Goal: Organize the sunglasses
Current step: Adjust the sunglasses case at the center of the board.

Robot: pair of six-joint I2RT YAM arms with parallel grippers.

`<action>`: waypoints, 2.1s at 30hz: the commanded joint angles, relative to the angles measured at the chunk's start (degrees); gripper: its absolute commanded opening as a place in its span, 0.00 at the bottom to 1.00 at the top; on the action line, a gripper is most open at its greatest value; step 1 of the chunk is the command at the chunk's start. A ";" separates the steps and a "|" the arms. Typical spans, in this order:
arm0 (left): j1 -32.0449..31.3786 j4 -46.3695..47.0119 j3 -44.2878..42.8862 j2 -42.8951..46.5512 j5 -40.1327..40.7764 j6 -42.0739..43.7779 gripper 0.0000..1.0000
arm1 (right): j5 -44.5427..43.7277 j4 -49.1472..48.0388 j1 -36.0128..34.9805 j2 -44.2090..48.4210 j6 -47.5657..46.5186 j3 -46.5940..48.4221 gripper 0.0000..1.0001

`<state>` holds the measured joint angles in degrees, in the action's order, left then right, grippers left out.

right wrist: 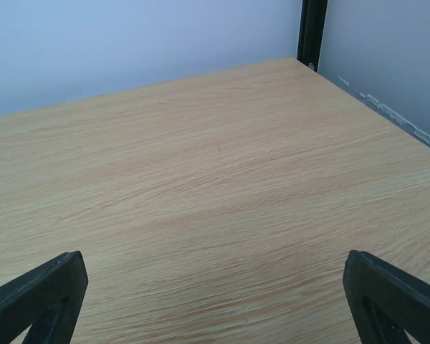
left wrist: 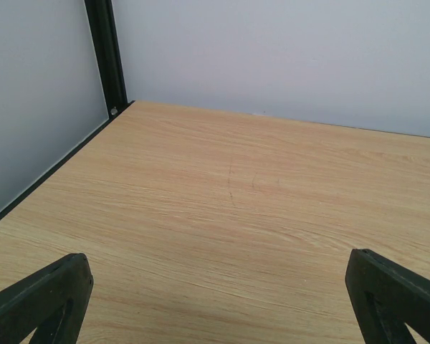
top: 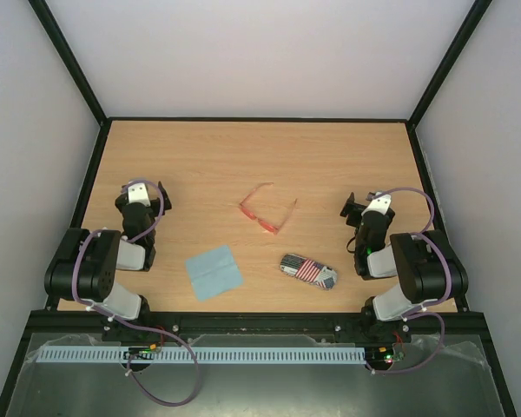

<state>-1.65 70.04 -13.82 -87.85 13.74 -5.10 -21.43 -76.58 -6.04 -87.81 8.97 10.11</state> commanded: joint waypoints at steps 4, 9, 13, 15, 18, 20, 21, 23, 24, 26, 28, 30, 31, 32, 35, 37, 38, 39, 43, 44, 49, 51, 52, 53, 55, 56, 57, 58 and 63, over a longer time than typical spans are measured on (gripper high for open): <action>-0.02 3.44 0.07 0.01 0.07 0.29 0.99 | -0.89 -1.12 -0.28 -0.26 -0.45 0.84 0.98; -0.02 3.44 0.11 -0.05 0.06 0.27 1.00 | -0.92 -1.14 -0.26 -0.30 -0.45 0.79 0.99; -0.02 3.57 0.18 0.01 0.06 0.27 1.00 | -0.90 -1.12 -0.26 -0.28 -0.47 0.78 0.98; -0.02 4.06 0.46 0.13 0.52 0.31 1.00 | -1.07 -0.80 -0.04 -0.38 -0.24 1.02 0.98; -0.68 0.05 0.34 4.97 3.33 -0.12 0.99 | -2.49 0.47 0.06 2.17 0.50 0.56 0.99; -1.90 -9.08 -1.79 10.96 5.53 -0.19 1.00 | -2.86 8.37 -0.69 8.38 -0.46 2.17 0.99; -2.35 -15.66 -3.96 14.19 6.34 -1.11 1.00 | -3.53 16.18 -0.95 12.70 0.80 4.31 0.99; -2.78 -27.96 -8.98 20.00 6.92 -4.60 0.99 | -3.79 31.18 -1.00 19.73 3.42 9.96 0.98; -3.19 -33.41 -11.52 22.44 6.67 -6.11 1.00 | -2.35 38.29 -1.01 22.64 4.18 13.06 0.98; -3.97 -43.32 -17.52 26.71 5.39 -11.38 0.99 | 1.07 51.94 -1.14 27.84 8.39 19.54 0.99; -4.22 -52.90 -23.48 29.84 2.49 -17.68 0.99 | 7.60 66.35 -1.06 31.55 14.75 27.16 0.98; -4.26 -62.06 -29.08 31.62 -2.40 -24.81 0.99 | 18.61 74.71 -1.04 34.46 15.84 31.21 0.99; -4.24 -67.39 -31.97 32.28 -6.07 -26.85 1.00 | 24.15 77.03 -1.06 35.75 16.28 31.73 0.98; -4.24 -72.16 -35.10 32.46 -11.06 -27.40 1.00 | 25.78 78.75 -1.06 37.06 18.50 31.73 0.98; -4.11 -79.37 -40.00 33.05 -24.23 -27.26 0.99 | 35.48 84.32 -1.00 36.59 22.49 34.50 0.99; -3.22 -79.30 -38.71 34.90 -32.26 -29.09 0.99 | 41.29 91.20 -1.07 32.27 21.63 37.94 0.99; -2.66 -79.26 -37.28 36.03 -34.63 -31.65 1.00 | 42.62 94.26 -1.26 30.01 21.14 38.71 0.99; -2.20 -78.26 -35.12 37.16 -37.85 -33.16 1.00 | 43.67 96.73 -1.44 28.14 20.54 39.06 0.99; -1.86 -76.68 -29.50 39.34 -47.98 -33.82 1.00 | 41.01 97.77 -6.37 26.67 23.43 34.41 0.99; -1.93 -79.44 -29.81 39.53 -46.96 -33.02 1.00 | 39.91 97.37 -8.07 26.96 24.92 32.80 0.99; -2.83 -88.33 -28.81 44.09 -41.77 -32.78 0.99 | 32.42 95.24 -19.11 28.63 32.56 25.13 0.99; -3.36 -88.10 -26.90 45.99 -40.25 -34.58 0.99 | 29.73 95.65 -23.11 29.21 34.87 23.08 0.99; -3.96 -87.22 -25.63 46.51 -40.00 -35.82 0.99 | 28.54 95.88 -25.40 29.41 36.11 22.03 0.99; -4.60 -86.73 -24.58 46.64 -39.98 -37.06 0.99 | 27.45 96.11 -27.09 29.63 37.32 20.96 0.99; -6.64 -85.35 -22.95 46.01 -41.25 -38.45 1.00 | 24.23 97.43 -30.19 30.13 39.42 19.34 0.99; -7.94 -85.49 -22.81 45.34 -41.37 -38.16 1.00 | 23.11 97.87 -31.47 30.74 40.14 18.53 0.99; -10.01 -85.66 -22.72 44.94 -41.01 -37.92 1.00 | 21.83 98.60 -32.54 31.36 40.95 17.84 0.99; -12.03 -85.57 -22.55 44.77 -40.16 -37.89 1.00 | 21.23 99.05 -33.47 32.24 41.82 16.97 0.99; -21.89 -85.07 -21.02 44.10 -34.83 -39.55 1.00 | 20.53 101.93 -37.84 36.99 45.23 14.82 0.99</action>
<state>-18.00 -14.98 -35.59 -43.81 -24.88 -42.46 2.35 19.53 -40.95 -54.26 49.47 26.24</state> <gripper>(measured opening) 0.995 0.986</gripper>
